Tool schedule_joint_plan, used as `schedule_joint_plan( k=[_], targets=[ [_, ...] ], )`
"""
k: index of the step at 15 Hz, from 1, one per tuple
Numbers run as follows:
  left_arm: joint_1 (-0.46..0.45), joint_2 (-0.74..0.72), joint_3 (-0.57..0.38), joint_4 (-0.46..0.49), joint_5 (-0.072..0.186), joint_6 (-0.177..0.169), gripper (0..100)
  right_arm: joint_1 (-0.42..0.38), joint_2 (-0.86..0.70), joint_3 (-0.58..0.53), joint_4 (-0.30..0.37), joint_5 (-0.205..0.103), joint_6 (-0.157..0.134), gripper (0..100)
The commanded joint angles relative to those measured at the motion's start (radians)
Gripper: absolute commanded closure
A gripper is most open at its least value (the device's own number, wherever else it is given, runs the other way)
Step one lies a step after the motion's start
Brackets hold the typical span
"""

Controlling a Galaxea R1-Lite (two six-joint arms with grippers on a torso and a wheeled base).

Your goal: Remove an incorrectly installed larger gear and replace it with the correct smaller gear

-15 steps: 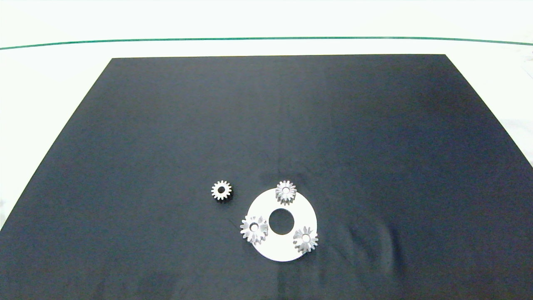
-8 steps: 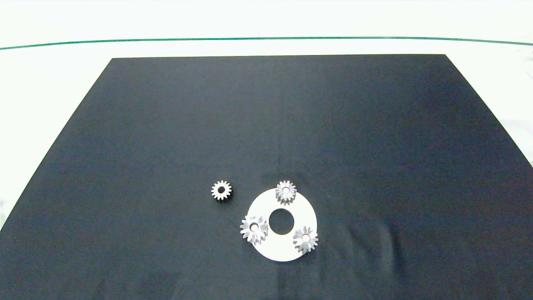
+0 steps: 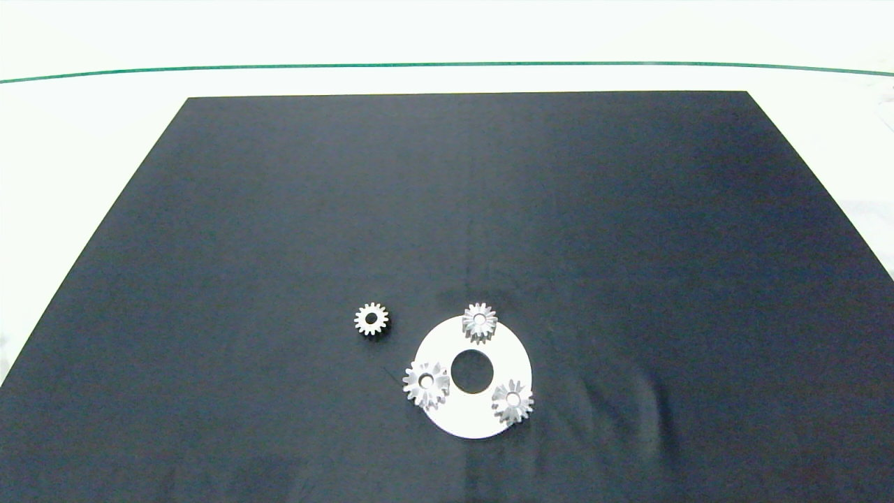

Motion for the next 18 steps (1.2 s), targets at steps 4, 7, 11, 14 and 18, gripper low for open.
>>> schedule_joint_plan(
  k=[4, 7, 11, 14, 18],
  targets=[
    [-0.001, 0.001, 0.000, -0.001, -0.003, 0.015, 0, 0.000, 0.001, 0.000, 0.002, 0.003, -0.026, 0],
    [-0.001, 0.001, -0.002, -0.001, -0.004, 0.015, 0, 0.000, 0.001, 0.000, 0.004, 0.003, -0.032, 0],
    [0.000, 0.001, -0.018, 0.002, 0.000, 0.021, 0, 0.000, 0.001, -0.005, 0.011, -0.010, -0.043, 0],
    [0.013, 0.167, -0.245, 0.173, 0.000, 0.038, 0, 0.003, 0.061, -0.187, 0.226, -0.007, -0.084, 0],
    [0.003, 0.535, -0.583, 0.257, -0.007, 0.162, 0, 0.026, 0.343, -0.523, 0.338, 0.008, -0.098, 0]
  ],
)
